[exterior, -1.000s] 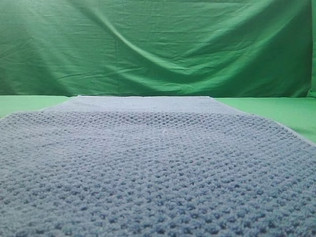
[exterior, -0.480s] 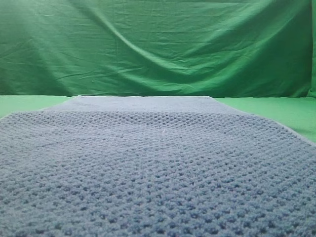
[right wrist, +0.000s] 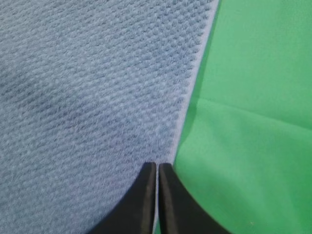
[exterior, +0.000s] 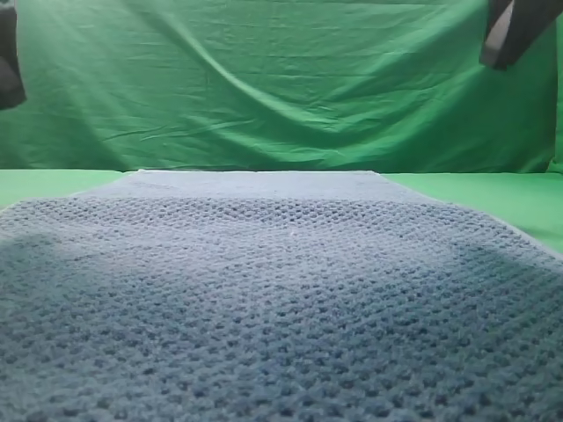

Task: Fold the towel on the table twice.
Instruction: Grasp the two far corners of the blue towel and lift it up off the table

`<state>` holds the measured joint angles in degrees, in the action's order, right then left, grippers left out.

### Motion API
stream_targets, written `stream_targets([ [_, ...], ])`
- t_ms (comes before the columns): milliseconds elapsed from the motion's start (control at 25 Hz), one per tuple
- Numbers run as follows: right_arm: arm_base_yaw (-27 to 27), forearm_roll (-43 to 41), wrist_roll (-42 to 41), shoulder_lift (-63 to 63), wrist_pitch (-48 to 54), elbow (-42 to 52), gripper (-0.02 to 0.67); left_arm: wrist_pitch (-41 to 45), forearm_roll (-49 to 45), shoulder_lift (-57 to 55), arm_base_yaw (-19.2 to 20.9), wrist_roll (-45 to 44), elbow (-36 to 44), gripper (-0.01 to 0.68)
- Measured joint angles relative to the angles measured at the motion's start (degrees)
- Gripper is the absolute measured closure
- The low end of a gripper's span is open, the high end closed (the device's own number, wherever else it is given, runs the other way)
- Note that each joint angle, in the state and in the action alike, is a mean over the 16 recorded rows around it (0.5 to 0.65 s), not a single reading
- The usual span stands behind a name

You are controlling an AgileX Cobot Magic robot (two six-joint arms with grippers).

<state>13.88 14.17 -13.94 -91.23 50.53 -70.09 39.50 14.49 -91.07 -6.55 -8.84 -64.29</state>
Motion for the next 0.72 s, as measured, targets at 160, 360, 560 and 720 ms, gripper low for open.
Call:
stream_targets([
  [160,0.8,-1.1,0.4,-6.6,-1.0,-4.1,0.635,-2.0,0.1,-4.9,0.0,-0.7,-1.8,0.670],
  [360,0.9,-1.0,-1.1,-13.0,-2.3,-7.8,0.521,-4.0,0.2,-9.2,0.0,-1.5,-3.4,0.597],
  [560,0.9,-0.2,-3.3,-17.2,-2.9,-9.6,0.321,-5.0,0.5,-11.8,0.0,-1.7,-4.4,0.411],
  [720,0.9,0.6,-4.9,-19.3,-3.1,-9.9,0.163,-5.2,0.8,-12.9,0.0,-1.7,-4.7,0.250],
])
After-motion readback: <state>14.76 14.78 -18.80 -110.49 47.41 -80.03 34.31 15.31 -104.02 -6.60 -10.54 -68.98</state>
